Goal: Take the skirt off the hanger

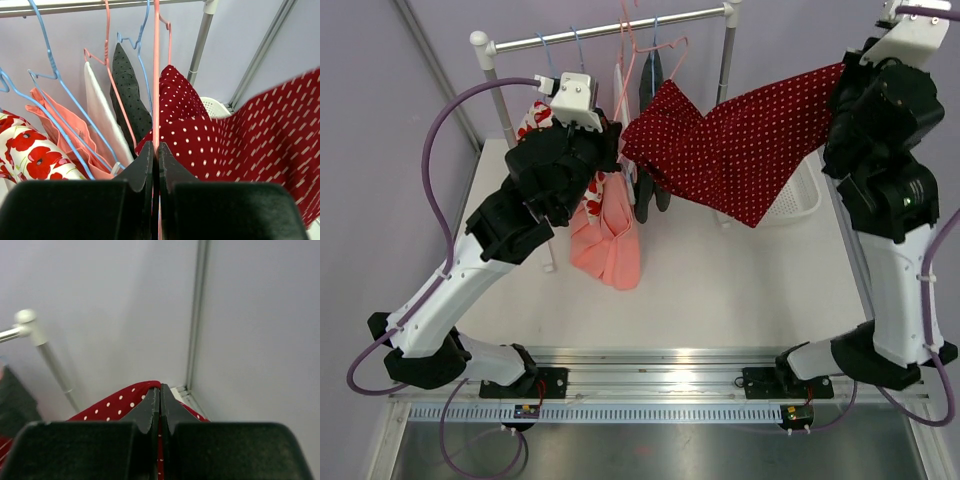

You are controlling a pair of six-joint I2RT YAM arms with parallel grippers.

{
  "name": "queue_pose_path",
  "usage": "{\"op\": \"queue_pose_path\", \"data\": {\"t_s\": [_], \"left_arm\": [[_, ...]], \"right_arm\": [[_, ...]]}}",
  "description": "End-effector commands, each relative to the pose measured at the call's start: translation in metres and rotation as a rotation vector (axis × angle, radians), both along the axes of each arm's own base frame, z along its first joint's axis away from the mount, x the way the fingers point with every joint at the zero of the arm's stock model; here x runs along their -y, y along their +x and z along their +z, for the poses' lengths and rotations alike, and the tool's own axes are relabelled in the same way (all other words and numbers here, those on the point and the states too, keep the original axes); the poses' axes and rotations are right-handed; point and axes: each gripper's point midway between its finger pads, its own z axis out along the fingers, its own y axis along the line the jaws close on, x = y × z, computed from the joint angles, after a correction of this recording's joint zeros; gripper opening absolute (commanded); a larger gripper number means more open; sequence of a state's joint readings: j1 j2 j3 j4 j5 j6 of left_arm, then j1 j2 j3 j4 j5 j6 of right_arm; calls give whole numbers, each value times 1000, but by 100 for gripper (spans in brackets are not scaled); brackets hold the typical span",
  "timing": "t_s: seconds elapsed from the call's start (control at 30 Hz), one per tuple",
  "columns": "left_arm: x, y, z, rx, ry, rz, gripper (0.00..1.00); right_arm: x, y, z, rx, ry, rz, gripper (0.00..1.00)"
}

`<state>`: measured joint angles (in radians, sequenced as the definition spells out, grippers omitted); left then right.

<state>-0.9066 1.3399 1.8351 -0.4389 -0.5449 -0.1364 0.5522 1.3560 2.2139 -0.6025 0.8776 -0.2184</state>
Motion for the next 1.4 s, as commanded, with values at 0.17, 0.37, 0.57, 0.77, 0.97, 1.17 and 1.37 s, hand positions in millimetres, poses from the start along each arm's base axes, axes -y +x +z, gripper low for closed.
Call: {"op": "queue_pose_path", "data": {"t_s": [0.17,0.37,0.57,0.77,0.97,1.17,1.37], "left_arm": [[-14,-14,21,49,-3,-2,0],[4,-11,14,45,31,-39,0],[24,5,15,67,44,-40,0],[60,35,3,42,86,-26,0],[78,60,11,47,73,38,0],[79,86,9,45,85,127,0],[79,125,-16,-5,41,163,0]], "right_arm": [[68,63,2,39,158,-112,0],[104,155,-55,-66,249,-75,0],[75,241,-120,-165,295,143,0],[51,314,-233,-320,372,273,0],[44,324,-319,-510,476,259,99],[30,275,-307,-498,514,281,99],[-7,200,-282,-478,617,403,99]]}}
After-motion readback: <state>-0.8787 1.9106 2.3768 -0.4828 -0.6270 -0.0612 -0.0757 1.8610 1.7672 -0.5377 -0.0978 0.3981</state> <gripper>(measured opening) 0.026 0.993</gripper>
